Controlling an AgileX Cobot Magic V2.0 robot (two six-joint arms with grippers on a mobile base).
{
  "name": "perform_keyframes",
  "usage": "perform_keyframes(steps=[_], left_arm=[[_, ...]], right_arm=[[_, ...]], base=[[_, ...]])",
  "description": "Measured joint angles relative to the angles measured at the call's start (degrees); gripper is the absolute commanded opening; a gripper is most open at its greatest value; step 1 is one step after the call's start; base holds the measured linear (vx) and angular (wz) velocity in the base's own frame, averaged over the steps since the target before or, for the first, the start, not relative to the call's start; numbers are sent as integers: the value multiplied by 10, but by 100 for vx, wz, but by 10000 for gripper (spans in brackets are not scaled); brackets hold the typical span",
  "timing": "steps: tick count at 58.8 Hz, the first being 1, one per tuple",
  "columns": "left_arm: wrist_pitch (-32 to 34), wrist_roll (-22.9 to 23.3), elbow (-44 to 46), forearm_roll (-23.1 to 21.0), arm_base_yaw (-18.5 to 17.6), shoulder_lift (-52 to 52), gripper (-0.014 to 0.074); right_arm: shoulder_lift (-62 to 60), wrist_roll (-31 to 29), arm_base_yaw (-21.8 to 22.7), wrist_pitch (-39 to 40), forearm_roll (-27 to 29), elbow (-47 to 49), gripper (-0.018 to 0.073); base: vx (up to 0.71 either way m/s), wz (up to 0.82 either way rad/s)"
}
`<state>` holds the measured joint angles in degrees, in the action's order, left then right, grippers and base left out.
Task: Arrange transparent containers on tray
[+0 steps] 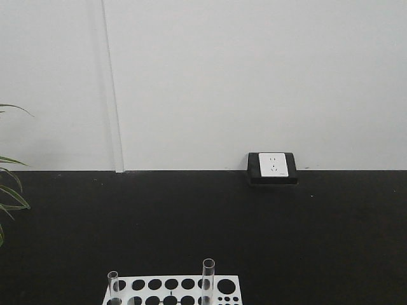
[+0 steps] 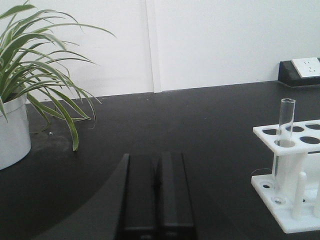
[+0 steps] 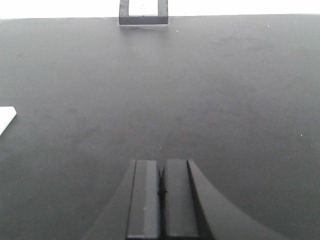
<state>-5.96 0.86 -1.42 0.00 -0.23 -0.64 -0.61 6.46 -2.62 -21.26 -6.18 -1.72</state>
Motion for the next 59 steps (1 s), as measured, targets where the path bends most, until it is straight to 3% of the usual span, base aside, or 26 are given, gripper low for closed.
perform_keyframes(steps=[59], left_arm=[[0, 0, 0, 0, 0, 0, -7]], right_arm=[[0, -4, 0, 0, -14, 0, -11]], base=[[0, 0]])
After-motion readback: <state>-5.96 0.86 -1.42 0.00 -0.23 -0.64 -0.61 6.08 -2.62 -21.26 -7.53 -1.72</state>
